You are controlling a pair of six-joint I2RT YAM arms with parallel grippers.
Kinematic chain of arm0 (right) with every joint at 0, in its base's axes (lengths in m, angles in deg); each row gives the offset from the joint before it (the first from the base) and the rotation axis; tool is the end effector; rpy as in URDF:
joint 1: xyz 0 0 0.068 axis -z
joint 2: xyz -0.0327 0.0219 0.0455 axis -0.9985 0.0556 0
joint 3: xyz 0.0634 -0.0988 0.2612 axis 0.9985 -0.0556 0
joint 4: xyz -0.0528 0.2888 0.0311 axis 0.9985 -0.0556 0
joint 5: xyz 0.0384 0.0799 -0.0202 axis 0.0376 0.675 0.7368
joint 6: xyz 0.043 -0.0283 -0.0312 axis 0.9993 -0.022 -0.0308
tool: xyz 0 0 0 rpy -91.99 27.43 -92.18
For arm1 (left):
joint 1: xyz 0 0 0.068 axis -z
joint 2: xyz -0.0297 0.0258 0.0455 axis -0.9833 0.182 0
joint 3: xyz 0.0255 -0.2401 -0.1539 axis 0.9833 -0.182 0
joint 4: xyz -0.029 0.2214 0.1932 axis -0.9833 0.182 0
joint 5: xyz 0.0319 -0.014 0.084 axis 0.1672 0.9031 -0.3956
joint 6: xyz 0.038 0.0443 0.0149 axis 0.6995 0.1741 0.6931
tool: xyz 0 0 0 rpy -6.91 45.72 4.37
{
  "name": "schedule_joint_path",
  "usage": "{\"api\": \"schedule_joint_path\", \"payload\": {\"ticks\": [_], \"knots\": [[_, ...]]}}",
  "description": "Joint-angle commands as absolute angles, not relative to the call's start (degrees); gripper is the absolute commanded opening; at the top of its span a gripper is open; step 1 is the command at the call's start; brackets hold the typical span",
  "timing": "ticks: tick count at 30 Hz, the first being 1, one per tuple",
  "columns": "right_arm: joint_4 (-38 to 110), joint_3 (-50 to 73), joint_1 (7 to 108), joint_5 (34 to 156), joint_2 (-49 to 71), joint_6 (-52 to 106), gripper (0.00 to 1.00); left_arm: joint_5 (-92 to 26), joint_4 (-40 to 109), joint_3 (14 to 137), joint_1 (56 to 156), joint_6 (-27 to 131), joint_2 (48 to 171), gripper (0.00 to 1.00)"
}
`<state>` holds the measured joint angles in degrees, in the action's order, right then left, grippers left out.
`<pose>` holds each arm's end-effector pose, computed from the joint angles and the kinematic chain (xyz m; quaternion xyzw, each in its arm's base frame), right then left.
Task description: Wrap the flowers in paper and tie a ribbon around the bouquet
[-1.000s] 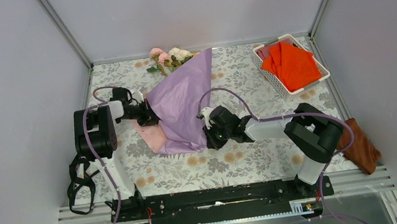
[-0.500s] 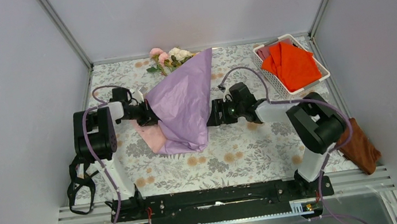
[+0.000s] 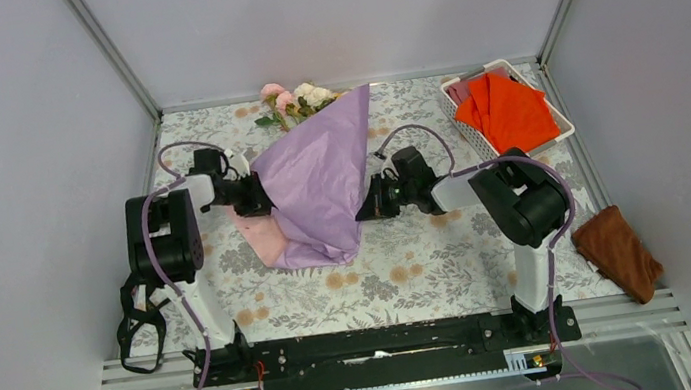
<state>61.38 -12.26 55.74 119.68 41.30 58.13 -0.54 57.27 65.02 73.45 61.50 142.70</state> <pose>0.3366 0.2306 0.0978 -0.0768 0.8572 0.4558 0.2271 0.3859 0.0119 0.1097 0.0010 0.9238 -0.3330 0.1892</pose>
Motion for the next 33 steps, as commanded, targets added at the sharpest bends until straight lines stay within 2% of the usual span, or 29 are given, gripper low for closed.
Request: {"api": "schedule_joint_path", "payload": {"ticks": [1,3,5,8,10,12,14,16,23,26,28,33], "knots": [[64.68,-13.54,55.79,121.47,39.56,60.45,0.03,-11.05,62.03,69.62,73.23,71.38,140.63,0.38],[64.35,-13.81,55.79,121.20,38.94,60.39,0.01,-14.50,64.04,71.79,73.19,75.98,137.74,0.54],[63.77,-13.95,55.79,120.87,38.29,60.00,0.00,-13.92,65.54,72.09,73.37,82.61,132.25,0.62],[63.42,-14.21,55.79,120.46,37.85,59.94,0.00,-9.77,71.35,71.13,75.91,95.95,122.94,0.63],[63.26,-14.22,55.79,120.40,37.82,59.82,0.00,-7.03,77.70,68.08,81.06,107.22,116.25,0.65],[63.09,-14.29,55.79,120.21,37.79,59.84,0.00,-6.07,79.23,62.76,86.89,115.22,110.03,0.74],[62.91,-14.45,55.83,120.04,37.75,59.81,0.00,-3.09,83.51,61.17,90.81,121.21,109.65,0.84],[62.49,-14.48,55.83,119.80,37.61,59.67,0.00,-3.45,81.50,59.06,94.46,121.62,110.85,0.89],[60.04,-14.36,55.79,118.79,37.22,58.03,0.00,-13.40,73.05,51.73,106.98,123.32,112.45,0.92],[59.56,-14.43,55.79,118.70,37.36,57.71,0.00,-16.66,67.10,49.53,107.46,121.40,113.89,0.91],[59.50,-14.93,55.79,118.50,37.00,57.65,0.00,-18.50,64.46,48.41,107.44,120.56,115.20,0.83],[58.15,-15.36,55.79,117.68,35.82,56.27,0.00,-19.23,62.58,46.53,107.55,119.32,116.08,0.42]]}}
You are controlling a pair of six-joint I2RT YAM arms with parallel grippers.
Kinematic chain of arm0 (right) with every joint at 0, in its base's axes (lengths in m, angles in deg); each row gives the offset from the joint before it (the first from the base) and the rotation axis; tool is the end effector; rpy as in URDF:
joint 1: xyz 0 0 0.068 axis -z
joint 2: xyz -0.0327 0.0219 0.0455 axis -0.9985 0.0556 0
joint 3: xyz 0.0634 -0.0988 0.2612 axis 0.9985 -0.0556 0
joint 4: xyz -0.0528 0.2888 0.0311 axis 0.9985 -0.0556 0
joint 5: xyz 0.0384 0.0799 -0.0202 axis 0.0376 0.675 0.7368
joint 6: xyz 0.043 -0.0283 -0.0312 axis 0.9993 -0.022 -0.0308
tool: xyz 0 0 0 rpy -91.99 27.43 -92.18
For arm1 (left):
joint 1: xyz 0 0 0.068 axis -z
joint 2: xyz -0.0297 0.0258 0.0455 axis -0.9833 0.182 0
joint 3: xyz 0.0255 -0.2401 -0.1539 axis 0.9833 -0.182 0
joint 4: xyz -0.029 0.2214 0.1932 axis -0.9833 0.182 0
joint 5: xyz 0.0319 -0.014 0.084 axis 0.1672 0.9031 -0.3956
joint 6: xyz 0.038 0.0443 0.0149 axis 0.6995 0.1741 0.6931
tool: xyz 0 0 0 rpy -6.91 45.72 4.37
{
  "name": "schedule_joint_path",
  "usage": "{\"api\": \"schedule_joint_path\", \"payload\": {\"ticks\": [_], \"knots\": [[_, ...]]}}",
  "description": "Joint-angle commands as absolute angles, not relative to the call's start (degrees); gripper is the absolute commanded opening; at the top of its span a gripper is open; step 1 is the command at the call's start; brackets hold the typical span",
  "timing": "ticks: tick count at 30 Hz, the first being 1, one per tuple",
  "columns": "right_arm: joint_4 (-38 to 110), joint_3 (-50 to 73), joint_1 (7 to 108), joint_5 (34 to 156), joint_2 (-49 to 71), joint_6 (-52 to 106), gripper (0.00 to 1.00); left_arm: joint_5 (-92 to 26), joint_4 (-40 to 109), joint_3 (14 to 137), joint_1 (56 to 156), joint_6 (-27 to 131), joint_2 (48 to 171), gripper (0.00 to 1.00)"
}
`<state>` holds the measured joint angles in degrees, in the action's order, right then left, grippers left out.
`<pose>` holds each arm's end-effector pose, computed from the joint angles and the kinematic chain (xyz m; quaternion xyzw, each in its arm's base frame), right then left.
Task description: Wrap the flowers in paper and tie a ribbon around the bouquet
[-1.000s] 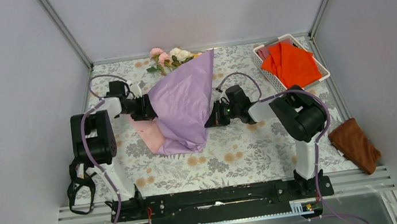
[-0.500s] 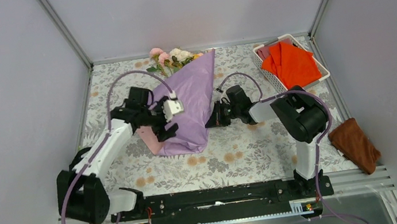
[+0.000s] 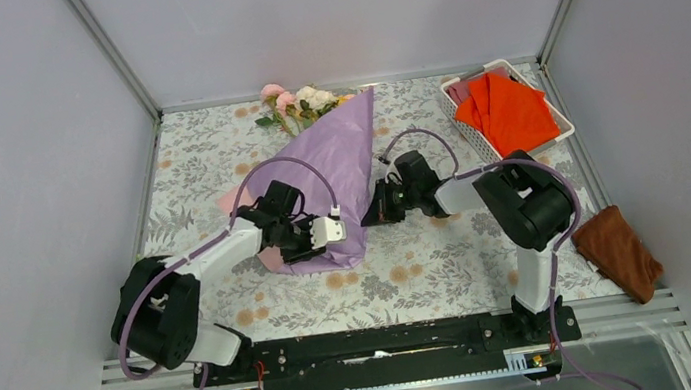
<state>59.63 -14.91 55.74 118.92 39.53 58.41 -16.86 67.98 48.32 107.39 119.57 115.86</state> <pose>0.3248 0.2229 0.0935 -0.0654 0.8685 0.4433 0.2121 0.2422 -0.1488 0.1595 0.6720 0.6884 -0.1554 0.2245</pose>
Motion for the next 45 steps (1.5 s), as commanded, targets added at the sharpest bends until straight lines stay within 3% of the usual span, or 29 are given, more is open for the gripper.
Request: {"api": "schedule_joint_path", "payload": {"ticks": [1,6,7,28,33,37,39,45], "knots": [[57.68,-15.36,55.86,117.64,35.65,55.85,0.00,-19.01,62.37,46.04,107.57,119.11,115.79,0.34],[55.56,-16.04,56.77,117.31,34.35,54.35,0.00,-18.54,60.89,43.83,108.36,119.36,114.70,0.03],[55.51,-16.43,57.14,117.32,34.00,54.11,0.00,-18.68,60.83,43.68,108.61,119.50,114.92,0.00],[49.18,-16.89,61.59,118.01,32.23,47.55,0.01,-24.09,58.90,40.14,116.65,121.06,117.03,0.00],[39.72,-13.50,61.59,116.44,26.53,41.91,0.26,-24.79,58.61,41.47,116.86,119.74,120.17,0.00],[29.79,-8.86,61.57,113.04,20.60,37.42,0.38,-24.17,57.70,40.57,116.86,120.76,119.19,0.00],[27.88,-7.88,61.00,113.00,18.90,37.44,0.35,-23.95,57.47,40.42,116.89,121.00,118.99,0.00],[40.87,-10.42,52.25,127.35,24.80,45.81,0.08,-23.70,57.37,40.71,116.91,120.66,119.45,0.00]]}}
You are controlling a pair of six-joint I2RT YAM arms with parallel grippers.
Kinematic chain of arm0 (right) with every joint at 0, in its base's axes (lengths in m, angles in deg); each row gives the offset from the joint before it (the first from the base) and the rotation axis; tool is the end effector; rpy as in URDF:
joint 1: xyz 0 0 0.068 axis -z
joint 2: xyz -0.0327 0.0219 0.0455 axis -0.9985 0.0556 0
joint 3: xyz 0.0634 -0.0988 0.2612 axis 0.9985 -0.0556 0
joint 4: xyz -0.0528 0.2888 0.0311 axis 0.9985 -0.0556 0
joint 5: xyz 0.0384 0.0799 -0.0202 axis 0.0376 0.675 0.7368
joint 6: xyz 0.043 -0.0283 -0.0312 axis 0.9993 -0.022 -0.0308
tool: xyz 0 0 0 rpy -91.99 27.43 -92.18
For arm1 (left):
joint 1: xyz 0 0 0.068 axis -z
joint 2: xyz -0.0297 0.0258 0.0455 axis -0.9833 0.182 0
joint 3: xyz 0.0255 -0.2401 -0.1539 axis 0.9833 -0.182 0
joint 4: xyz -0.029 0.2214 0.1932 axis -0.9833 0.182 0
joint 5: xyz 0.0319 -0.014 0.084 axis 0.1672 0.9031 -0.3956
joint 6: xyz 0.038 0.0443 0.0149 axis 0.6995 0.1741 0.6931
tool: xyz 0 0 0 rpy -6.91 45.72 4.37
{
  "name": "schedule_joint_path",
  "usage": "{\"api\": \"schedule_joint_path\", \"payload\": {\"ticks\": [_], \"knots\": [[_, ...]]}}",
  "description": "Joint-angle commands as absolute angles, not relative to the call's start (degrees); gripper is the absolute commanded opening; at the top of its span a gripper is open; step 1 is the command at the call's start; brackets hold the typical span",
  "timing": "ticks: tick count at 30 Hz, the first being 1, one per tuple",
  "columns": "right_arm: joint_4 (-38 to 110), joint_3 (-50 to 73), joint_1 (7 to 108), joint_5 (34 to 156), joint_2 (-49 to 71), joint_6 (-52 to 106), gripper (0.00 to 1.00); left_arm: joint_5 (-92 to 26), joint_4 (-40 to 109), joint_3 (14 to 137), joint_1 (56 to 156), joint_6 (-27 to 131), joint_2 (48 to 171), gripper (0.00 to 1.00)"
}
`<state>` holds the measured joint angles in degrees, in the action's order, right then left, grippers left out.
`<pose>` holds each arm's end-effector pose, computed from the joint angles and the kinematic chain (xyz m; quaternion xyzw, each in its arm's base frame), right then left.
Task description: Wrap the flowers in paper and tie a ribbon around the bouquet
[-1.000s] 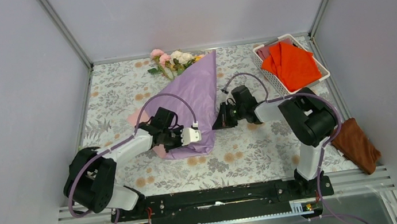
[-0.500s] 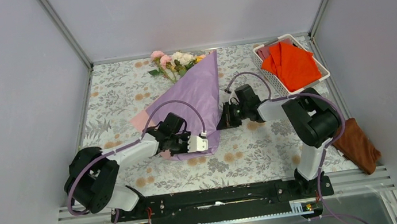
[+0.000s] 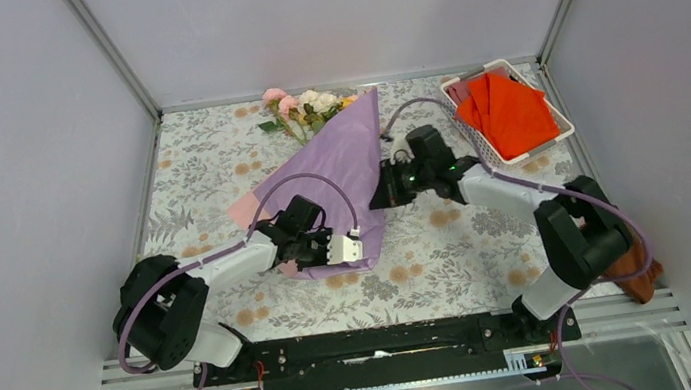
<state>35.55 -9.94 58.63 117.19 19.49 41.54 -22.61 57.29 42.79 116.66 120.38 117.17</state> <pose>0.3175 0.1952 0.2114 -0.1660 0.8544 0.3913 0.2989 0.2157 -0.1811 0.1318 0.7291 0.6312 -0.1169 0.2376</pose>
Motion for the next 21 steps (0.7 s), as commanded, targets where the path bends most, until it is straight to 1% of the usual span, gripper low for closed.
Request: {"api": "schedule_joint_path", "payload": {"ticks": [1,4,9,14,15,16,17,18,19,21], "knots": [[42.85,-10.47,50.71,128.73,26.71,47.34,0.05,-23.76,57.33,40.66,116.90,120.59,119.34,0.00],[51.49,-12.62,49.21,133.29,31.43,53.69,0.00,-23.85,57.40,40.17,116.91,120.31,119.04,0.00],[59.74,-17.25,48.55,134.01,36.32,58.79,0.00,-23.30,57.07,39.44,116.86,120.08,118.22,0.00],[50.43,-18.58,47.61,125.94,39.45,53.45,0.00,-22.76,57.40,41.76,116.55,115.70,118.19,0.00],[48.94,-18.83,47.61,123.76,39.66,52.69,0.00,-22.05,57.69,42.37,116.08,114.07,117.60,0.19],[47.62,-18.95,47.61,121.91,39.94,52.20,0.00,-21.29,57.99,43.13,115.28,112.20,116.79,0.35],[46.79,-19.08,47.58,120.41,40.04,51.90,0.00,-20.40,58.59,44.28,114.38,109.27,115.89,0.49],[46.19,-19.12,47.61,119.03,40.06,51.81,0.00,-19.75,59.37,45.63,112.97,106.20,115.06,0.61],[45.89,-19.18,47.59,117.84,39.94,51.82,0.00,-19.30,60.12,47.52,111.02,102.40,114.18,0.68],[45.94,-19.52,47.58,115.76,39.30,52.17,0.00,-18.24,62.02,52.53,104.86,94.26,113.37,0.74]]}}
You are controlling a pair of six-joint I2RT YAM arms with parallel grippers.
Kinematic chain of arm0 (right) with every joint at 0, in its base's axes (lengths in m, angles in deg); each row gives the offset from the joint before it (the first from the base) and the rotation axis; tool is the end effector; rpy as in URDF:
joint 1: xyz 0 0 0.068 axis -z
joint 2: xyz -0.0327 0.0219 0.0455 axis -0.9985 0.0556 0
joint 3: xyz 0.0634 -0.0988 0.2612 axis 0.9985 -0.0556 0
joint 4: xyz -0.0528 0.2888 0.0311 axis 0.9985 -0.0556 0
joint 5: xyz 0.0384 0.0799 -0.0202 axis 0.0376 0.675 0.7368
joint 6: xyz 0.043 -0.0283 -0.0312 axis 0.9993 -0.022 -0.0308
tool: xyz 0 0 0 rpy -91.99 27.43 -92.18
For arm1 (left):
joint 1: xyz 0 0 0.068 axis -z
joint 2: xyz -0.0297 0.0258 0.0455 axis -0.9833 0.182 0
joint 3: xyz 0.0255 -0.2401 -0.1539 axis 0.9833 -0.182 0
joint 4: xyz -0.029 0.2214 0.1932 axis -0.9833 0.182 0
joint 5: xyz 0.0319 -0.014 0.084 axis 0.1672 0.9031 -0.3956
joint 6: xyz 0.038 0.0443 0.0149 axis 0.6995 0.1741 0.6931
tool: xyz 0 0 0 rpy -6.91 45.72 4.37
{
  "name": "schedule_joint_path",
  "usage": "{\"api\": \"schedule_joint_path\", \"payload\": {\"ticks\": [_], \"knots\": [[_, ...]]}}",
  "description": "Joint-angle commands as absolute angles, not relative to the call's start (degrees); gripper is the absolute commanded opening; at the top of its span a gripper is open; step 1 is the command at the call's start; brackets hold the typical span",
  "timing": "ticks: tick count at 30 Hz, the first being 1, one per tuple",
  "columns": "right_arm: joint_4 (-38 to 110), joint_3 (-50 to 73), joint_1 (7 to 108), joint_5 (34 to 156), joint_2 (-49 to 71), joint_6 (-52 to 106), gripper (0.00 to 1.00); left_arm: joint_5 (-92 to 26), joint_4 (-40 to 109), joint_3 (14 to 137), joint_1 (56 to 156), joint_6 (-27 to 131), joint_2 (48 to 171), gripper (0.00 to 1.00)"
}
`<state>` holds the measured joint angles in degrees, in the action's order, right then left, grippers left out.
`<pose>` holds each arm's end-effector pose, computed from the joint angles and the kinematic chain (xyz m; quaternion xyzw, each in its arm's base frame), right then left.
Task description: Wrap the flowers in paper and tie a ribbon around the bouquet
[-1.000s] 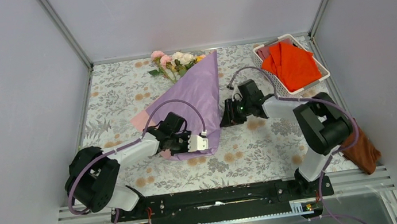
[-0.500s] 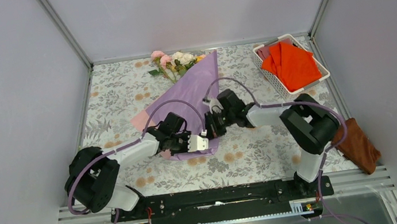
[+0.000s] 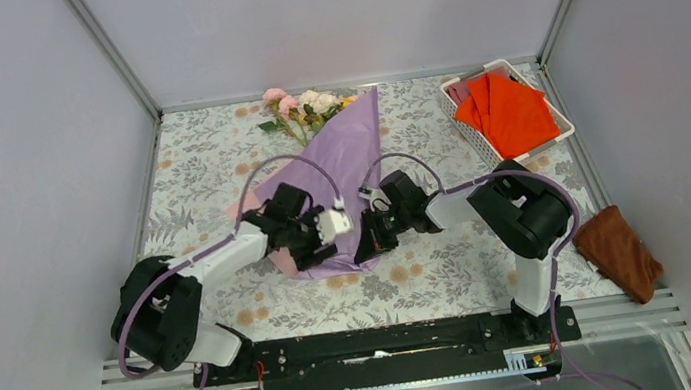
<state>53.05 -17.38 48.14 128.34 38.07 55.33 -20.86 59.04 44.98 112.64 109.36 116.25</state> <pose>0.2706 0.2539 0.0843 -0.1596 0.8610 0.4741 0.0924 0.2320 -0.1697 0.1462 0.6410 0.7139 -0.1441 0.2423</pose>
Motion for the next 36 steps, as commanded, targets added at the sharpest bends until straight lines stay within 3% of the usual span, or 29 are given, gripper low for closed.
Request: {"api": "schedule_joint_path", "payload": {"ticks": [1,8,11,21,26,36], "knots": [[46.38,-19.76,47.57,114.95,38.96,52.56,0.00,-17.74,62.97,55.02,100.95,89.96,113.57,0.77],[48.37,-20.54,47.53,112.11,37.23,53.94,0.00,-4.19,70.83,63.07,65.38,66.53,124.79,0.78],[48.42,-20.54,47.52,111.99,37.01,54.04,0.00,-2.12,70.15,61.09,59.56,63.60,129.87,0.76],[48.05,-19.57,47.21,111.76,36.56,54.21,0.00,-4.10,65.35,51.21,62.54,55.27,128.00,0.82],[47.88,-18.61,47.24,111.40,36.28,54.23,0.00,-8.42,65.02,50.84,68.51,52.53,130.07,0.83],[45.67,-16.94,47.22,110.53,35.66,52.96,0.00,-15.69,70.48,53.98,68.32,49.35,128.53,0.86]]}}
